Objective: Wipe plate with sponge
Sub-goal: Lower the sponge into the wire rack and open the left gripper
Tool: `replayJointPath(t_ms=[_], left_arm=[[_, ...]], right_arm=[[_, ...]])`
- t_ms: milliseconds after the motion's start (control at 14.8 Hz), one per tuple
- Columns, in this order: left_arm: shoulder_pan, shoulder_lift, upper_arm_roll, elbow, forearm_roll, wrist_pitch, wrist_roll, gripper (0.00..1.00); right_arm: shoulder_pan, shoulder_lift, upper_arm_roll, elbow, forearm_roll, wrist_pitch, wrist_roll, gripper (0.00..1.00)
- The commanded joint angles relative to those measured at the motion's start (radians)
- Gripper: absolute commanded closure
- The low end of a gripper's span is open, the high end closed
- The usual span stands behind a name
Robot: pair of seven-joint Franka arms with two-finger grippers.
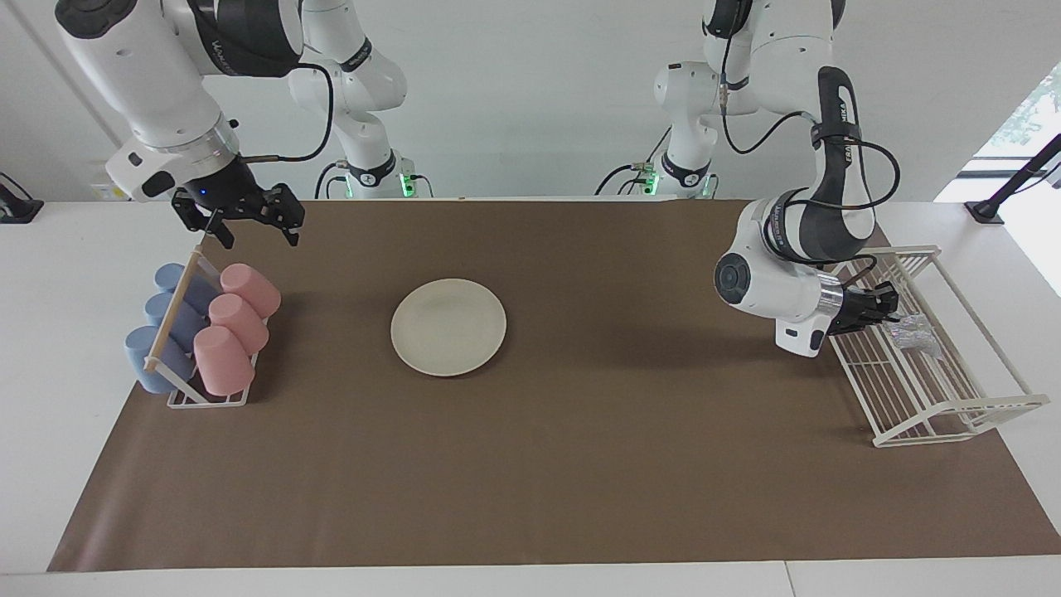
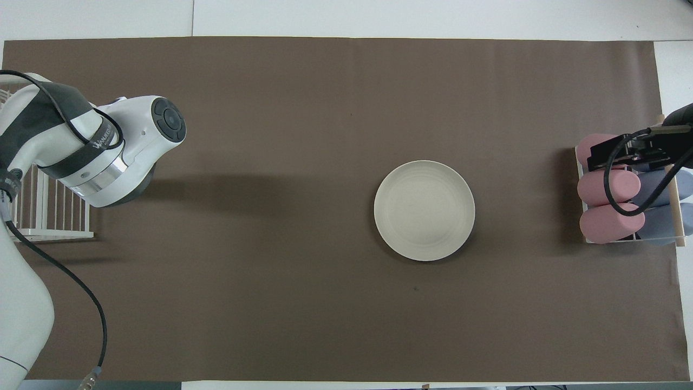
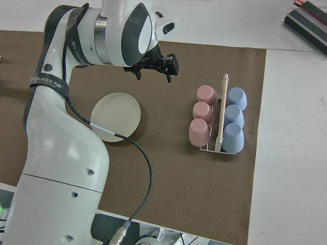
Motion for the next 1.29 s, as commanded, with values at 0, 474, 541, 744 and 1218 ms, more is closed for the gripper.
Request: replayJointPath(t_ms=[0,474,541,744,1218], left_arm=[[-0.01,-0.037,0.012,-0.041,0.011,0.019,-0.006,1.0],[-0.003,-0.036,0.012,-0.036,0.006,0.033,0.0,1.0],[-0.001,-0.034,0.012,-0.035,0.006,0.035,0.0,0.77],[0.0,-0.036,0.012,-0.03,0.005,0.042,0.002,0.0],[0.002,-0.039,0.013,-0.022,-0.021,0.049,0.005,0.0]], right_arm=[[-0.009,-0.007,0.009,0.004,-0.008,0.003,0.014,0.0],[-0.008,-0.008,0.009,0.015,0.011,-0.009,0.014,0.0],[-0.006,-0.013,0.009,0.014,0.008,-0.009,0.014,0.0],[-0.014,-0.015,0.009,0.009,0.008,-0.004,0.018,0.0],[-0.015,-0.028,0.009,-0.008,0.006,-0.021,0.014,0.0]])
